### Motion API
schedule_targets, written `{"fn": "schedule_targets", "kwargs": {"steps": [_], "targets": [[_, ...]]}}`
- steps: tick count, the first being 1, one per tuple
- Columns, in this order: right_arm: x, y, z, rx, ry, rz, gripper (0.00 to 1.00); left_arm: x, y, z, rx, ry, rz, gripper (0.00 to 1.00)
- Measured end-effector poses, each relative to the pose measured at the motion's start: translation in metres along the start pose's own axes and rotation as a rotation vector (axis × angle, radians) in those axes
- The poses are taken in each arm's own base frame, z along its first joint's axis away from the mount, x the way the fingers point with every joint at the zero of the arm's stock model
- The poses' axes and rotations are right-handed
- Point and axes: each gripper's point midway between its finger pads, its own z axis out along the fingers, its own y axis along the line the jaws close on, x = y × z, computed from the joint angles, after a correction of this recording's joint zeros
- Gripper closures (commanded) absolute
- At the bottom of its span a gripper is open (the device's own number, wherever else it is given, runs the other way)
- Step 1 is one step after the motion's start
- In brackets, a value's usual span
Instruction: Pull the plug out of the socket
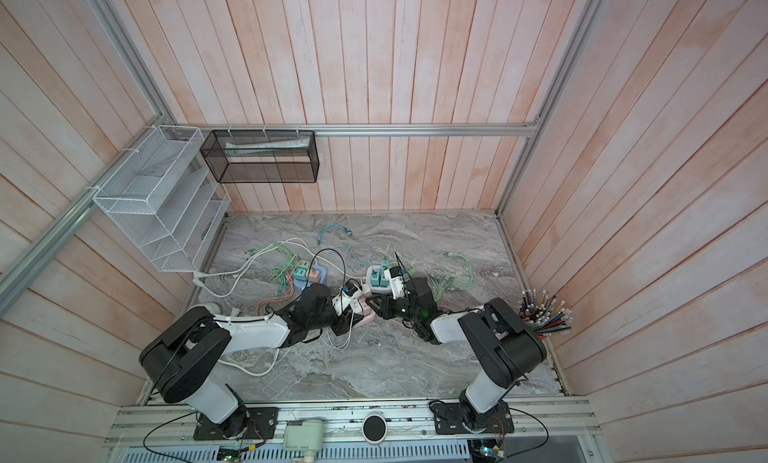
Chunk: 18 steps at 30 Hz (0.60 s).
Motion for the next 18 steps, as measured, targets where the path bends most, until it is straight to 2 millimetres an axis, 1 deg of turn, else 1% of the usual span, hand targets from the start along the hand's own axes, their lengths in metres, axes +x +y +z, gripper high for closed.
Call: {"fn": "schedule_targets", "kwargs": {"steps": [5,8,10,13,18], "targets": [[-0.0001,-0.0009,-0.0015,-0.004,-0.003,0.0,0.65,-0.0034,-0.0002,0.0043,-0.01,-0.001,0.007,0.52],[0.0036,0.0009,-0.0028,-0.018,0.005,-0.001,0.65,-0.0048,-0.0025,0.0072,-0.009,-0.001,0.013,0.57],[0.0054,0.0016,-0.0041,-0.022,0.007,-0.002,0.65,-0.0049,-0.0034,0.0081,-0.013,0.0,0.016,0.57],[0.0073,0.0025,-0.0057,-0.025,0.01,-0.003,0.65,-0.0054,-0.0038,0.0089,-0.015,0.001,0.019,0.61],[0.0075,0.0034,-0.0058,-0.03,0.012,-0.008,0.7,-0.0058,-0.0042,0.0095,-0.016,0.001,0.02,0.69]]}}
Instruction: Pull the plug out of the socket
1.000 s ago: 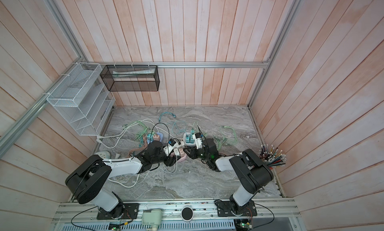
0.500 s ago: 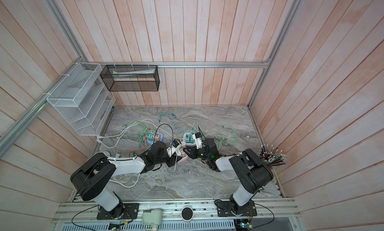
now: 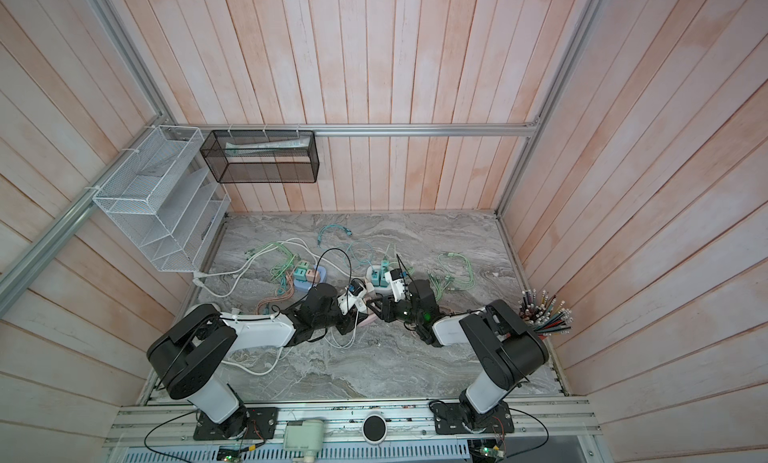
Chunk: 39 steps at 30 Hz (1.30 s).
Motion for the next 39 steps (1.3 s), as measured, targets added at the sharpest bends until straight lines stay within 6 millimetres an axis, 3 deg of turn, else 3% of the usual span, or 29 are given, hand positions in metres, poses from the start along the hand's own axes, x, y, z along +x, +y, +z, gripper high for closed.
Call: {"fn": "schedule_targets", "kwargs": {"steps": [4,18,39], "targets": [[0.0003,-0.0002,-0.0014,-0.003,-0.007,-0.002,0.71,0.0,-0.0002,0.0001,-0.002,0.0,0.001,0.79],[0.0021,-0.0002,-0.0074,0.014,-0.042,-0.02,0.79,-0.0015,0.0008,0.0012,-0.01,0.007,-0.003,0.91],[0.0007,-0.0024,-0.0045,0.047,-0.093,-0.038,0.76,-0.0042,0.0006,0.0043,-0.013,0.025,-0.021,0.98]]}}
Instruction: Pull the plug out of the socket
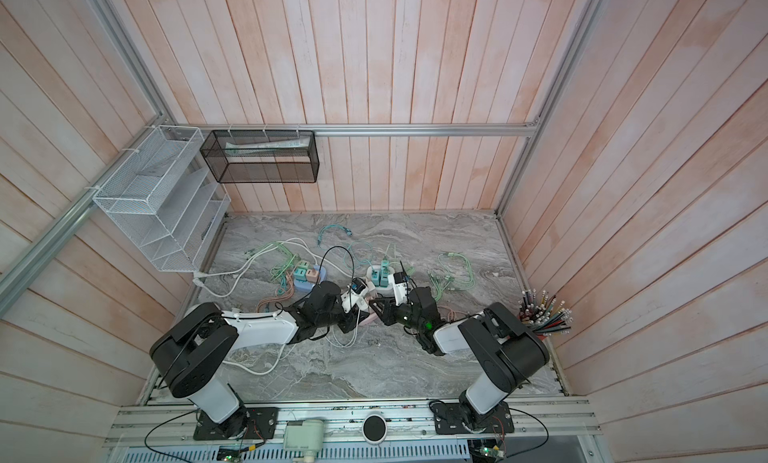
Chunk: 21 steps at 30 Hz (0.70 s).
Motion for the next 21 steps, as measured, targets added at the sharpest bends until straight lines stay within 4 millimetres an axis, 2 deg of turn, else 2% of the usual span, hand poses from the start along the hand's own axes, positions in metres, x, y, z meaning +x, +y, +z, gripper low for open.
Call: {"fn": "schedule_targets", "kwargs": {"steps": [7,21], "targets": [[-0.0037,-0.001,0.0009,0.003,-0.021,0.002,0.85,-0.0007,0.0006,-0.0007,-0.006,-0.002,-0.005,1.0],[-0.0038,0.0017,0.0061,0.027,-0.054,-0.017,0.86,0.0003,0.0049,-0.0042,-0.02,0.007,-0.044,1.0]]}}
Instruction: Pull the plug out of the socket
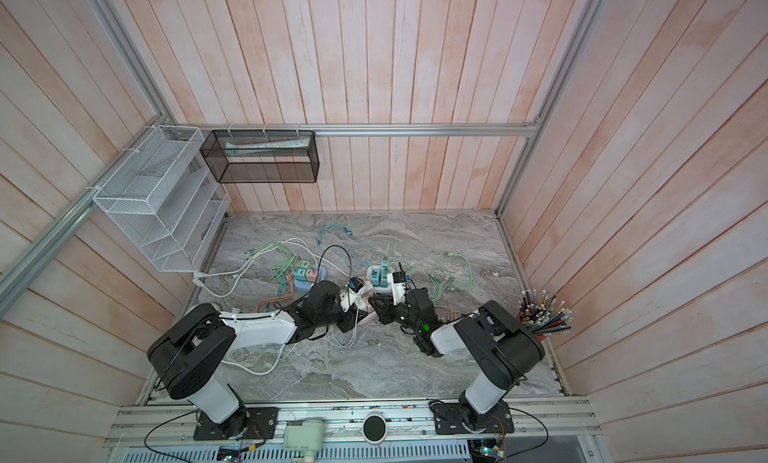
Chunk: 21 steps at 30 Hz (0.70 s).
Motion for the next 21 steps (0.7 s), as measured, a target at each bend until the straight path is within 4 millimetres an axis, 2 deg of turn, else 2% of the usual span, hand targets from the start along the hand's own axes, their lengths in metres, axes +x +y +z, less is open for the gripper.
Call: {"fn": "schedule_targets", "kwargs": {"steps": [12,21], "targets": [[0.004,0.005,0.003,-0.019,0.001,0.005,0.86,0.004,0.0,-0.007,-0.062,0.035,0.047,1.0],[0.01,0.012,0.005,-0.042,0.021,0.008,0.86,0.011,0.001,-0.016,-0.036,0.005,0.008,1.0]]}}
